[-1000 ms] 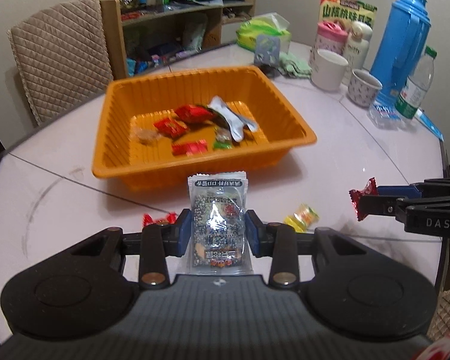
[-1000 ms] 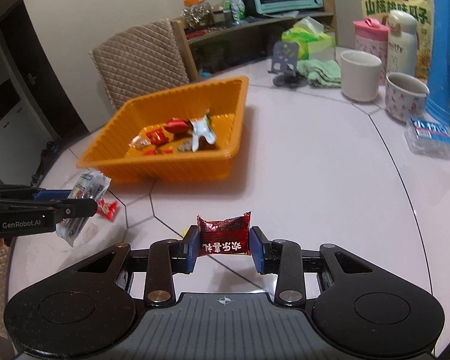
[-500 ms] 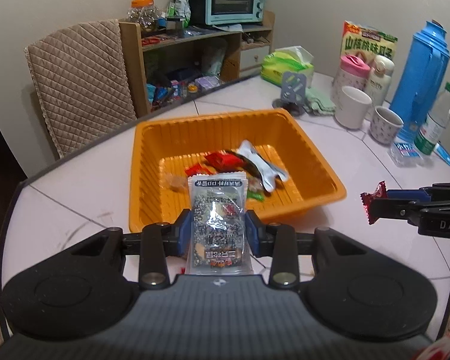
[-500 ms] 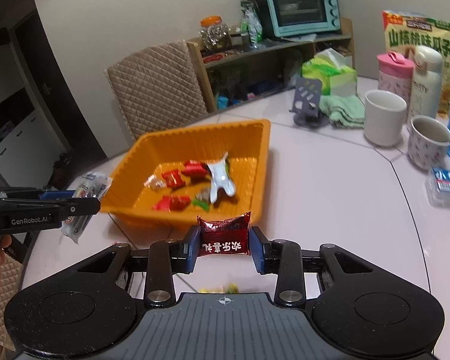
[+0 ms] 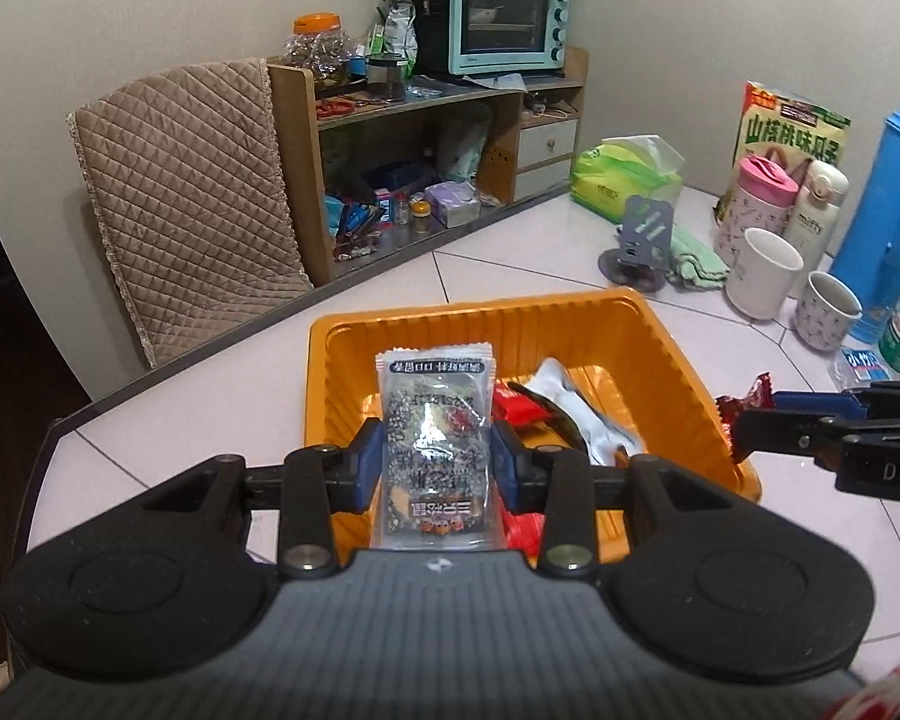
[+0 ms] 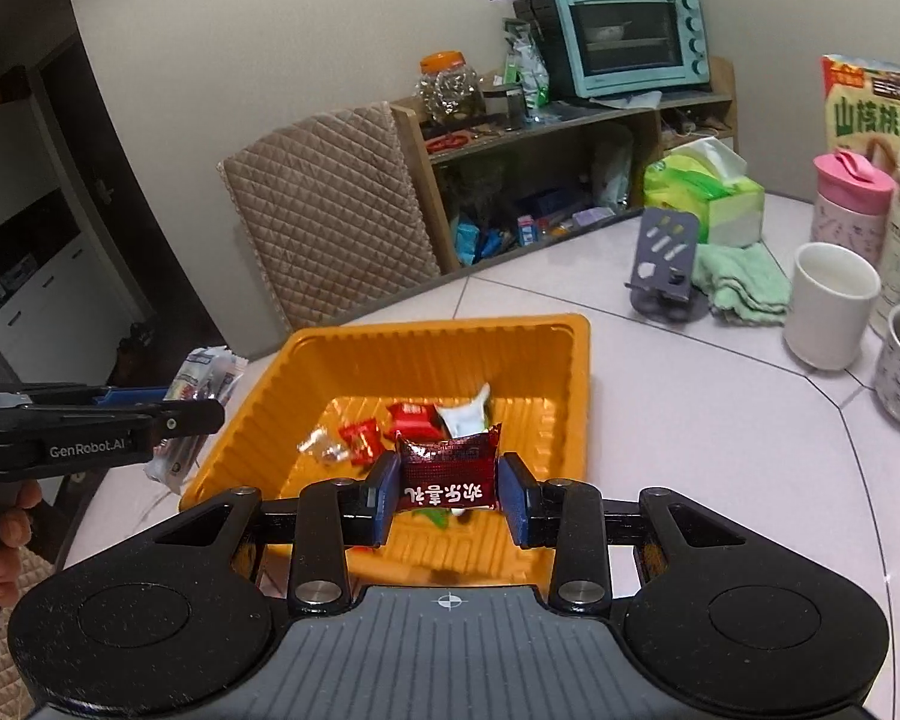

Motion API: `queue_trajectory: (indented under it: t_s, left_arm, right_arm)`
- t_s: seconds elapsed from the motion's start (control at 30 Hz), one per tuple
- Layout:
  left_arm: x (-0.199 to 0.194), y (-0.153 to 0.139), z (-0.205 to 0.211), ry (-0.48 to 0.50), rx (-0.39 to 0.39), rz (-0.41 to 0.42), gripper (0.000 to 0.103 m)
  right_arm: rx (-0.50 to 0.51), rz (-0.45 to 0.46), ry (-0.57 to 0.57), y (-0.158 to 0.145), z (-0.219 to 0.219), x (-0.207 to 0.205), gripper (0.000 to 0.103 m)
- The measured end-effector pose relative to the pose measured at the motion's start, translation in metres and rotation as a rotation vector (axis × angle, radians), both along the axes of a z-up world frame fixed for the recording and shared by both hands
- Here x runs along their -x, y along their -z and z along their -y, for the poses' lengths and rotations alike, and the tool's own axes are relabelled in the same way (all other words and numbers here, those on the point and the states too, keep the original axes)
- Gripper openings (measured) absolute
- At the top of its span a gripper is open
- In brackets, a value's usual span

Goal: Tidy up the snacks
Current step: 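Carry the clear packet and the red packet over the orange tray with both tools, then open the left tool to drop the clear packet while the right tool drops the red packet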

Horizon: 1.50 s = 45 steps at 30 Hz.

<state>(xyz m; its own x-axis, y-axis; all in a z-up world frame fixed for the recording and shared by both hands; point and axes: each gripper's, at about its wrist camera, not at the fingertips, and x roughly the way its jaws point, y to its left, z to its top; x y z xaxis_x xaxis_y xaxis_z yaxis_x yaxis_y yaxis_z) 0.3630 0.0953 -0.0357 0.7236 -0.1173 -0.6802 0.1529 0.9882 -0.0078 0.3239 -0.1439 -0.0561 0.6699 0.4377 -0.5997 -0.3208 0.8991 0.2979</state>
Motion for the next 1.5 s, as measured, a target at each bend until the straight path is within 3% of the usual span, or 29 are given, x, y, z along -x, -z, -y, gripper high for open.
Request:
queue_trajectory:
  t_s: [0.5, 0.9, 1.27, 1.5]
  left_arm:
    - [-0.041, 0.032, 0.002, -0.017, 0.009, -0.061, 0.034]
    - [-0.051, 0.06, 0.004, -0.014, -0.002, -0.12, 0.035]
    - [-0.055, 0.069, 0.006, 0.01, -0.001, -0.146, 0.035]
    - [-0.051, 0.061, 0.005, 0.026, -0.005, -0.121, 0.036]
  right_arm:
    - [0.018, -0.056, -0.01, 0.021, -0.014, -0.04, 0.036]
    - [0.033, -0.091, -0.011, 0.035, -0.016, -0.045, 0.036]
    - [0.032, -0.101, -0.005, 0.035, -0.014, -0.049, 0.036]
    - [0.02, -0.107, -0.006, 0.032, -0.011, -0.049, 0.036]
